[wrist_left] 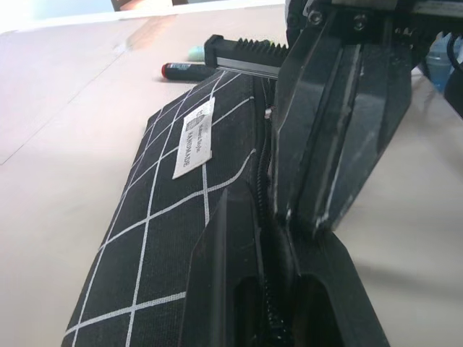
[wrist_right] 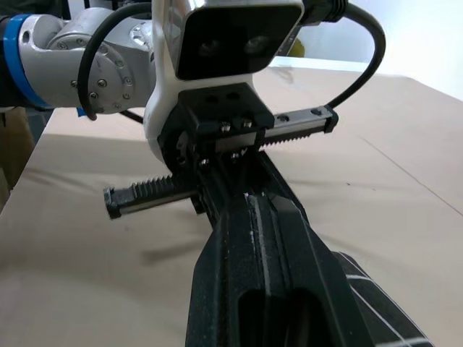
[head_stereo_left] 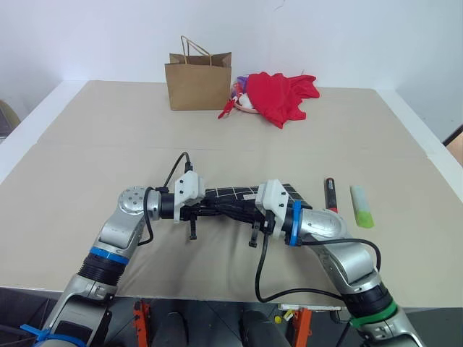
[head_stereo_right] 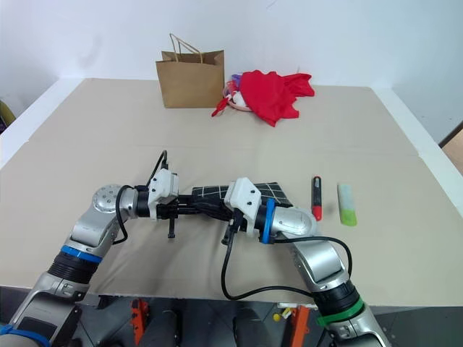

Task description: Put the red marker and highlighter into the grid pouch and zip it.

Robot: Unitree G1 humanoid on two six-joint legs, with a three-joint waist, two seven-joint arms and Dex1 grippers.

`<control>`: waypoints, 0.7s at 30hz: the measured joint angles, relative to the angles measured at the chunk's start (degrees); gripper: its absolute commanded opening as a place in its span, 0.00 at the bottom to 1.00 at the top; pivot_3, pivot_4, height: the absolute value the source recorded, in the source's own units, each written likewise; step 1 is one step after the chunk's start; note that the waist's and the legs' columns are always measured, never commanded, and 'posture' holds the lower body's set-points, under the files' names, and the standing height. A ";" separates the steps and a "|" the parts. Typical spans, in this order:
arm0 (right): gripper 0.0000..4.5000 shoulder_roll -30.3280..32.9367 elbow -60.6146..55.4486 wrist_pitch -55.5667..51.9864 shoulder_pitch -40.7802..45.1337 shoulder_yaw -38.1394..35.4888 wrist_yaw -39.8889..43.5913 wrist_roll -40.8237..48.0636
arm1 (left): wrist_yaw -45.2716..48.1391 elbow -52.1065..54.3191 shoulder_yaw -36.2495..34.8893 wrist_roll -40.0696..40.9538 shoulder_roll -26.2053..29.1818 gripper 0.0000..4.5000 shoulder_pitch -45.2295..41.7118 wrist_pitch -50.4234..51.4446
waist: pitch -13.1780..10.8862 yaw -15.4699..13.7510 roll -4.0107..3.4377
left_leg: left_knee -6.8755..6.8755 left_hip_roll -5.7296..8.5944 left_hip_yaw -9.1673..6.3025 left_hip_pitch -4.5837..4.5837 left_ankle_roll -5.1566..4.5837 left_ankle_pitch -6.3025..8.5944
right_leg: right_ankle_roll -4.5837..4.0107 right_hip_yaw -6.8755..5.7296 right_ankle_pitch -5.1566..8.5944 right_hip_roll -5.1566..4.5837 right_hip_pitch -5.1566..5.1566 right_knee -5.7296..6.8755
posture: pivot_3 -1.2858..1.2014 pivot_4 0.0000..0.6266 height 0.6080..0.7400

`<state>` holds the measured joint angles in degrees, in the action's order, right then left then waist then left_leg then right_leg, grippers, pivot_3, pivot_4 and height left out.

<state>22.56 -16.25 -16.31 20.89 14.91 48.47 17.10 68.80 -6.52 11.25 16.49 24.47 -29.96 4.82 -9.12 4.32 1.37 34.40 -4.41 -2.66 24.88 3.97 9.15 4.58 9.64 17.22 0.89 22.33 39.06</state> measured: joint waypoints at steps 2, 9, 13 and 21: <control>0.00 -0.58 0.32 -0.07 0.39 0.18 0.02 0.00 | -0.10 -0.27 0.02 -0.19 -0.59 0.00 -0.06 -0.01 | 0.00 0.00 0.00 | 0.00 0.00 -0.02 0.03 0.00 0.00 | -0.01 -0.03 0.01 0.00 0.00 0.00 | 0.52 0.24 1.00; 0.00 -3.76 1.96 -1.35 2.79 0.79 0.01 0.04 | -0.83 -0.88 0.04 -0.76 -1.38 0.00 -0.83 -0.68 | 0.00 0.00 0.00 | 0.00 0.00 -0.17 0.07 0.01 -0.01 | -0.04 -0.15 0.01 0.00 0.00 0.00 | 0.52 0.24 1.00; 0.00 -4.13 2.09 -1.91 2.81 0.72 0.01 0.06 | -0.86 -1.16 0.05 -0.86 -1.46 0.00 -0.83 -0.75 | 0.00 0.00 -0.01 | 0.00 0.01 -0.22 0.11 0.02 -0.01 | -0.05 -0.19 0.02 0.00 0.01 0.00 | 0.52 0.24 1.00; 0.50 -0.60 -1.45 -5.09 -0.25 -1.65 0.58 3.49 | -0.89 -0.96 0.13 -0.79 -1.49 0.00 -0.82 -0.87 | -0.01 -0.04 -0.01 | 0.00 0.04 -0.53 0.20 0.06 -0.03 | -0.12 -0.48 0.06 0.00 -0.03 0.00 | 0.52 0.24 1.00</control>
<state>21.96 -17.70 -21.40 20.63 13.26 49.05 20.59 67.91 -7.48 11.38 15.70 22.98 -30.78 3.94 -9.13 4.29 1.36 34.41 -4.37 -3.19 25.08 4.03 9.11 4.45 9.16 17.28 0.90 22.30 39.06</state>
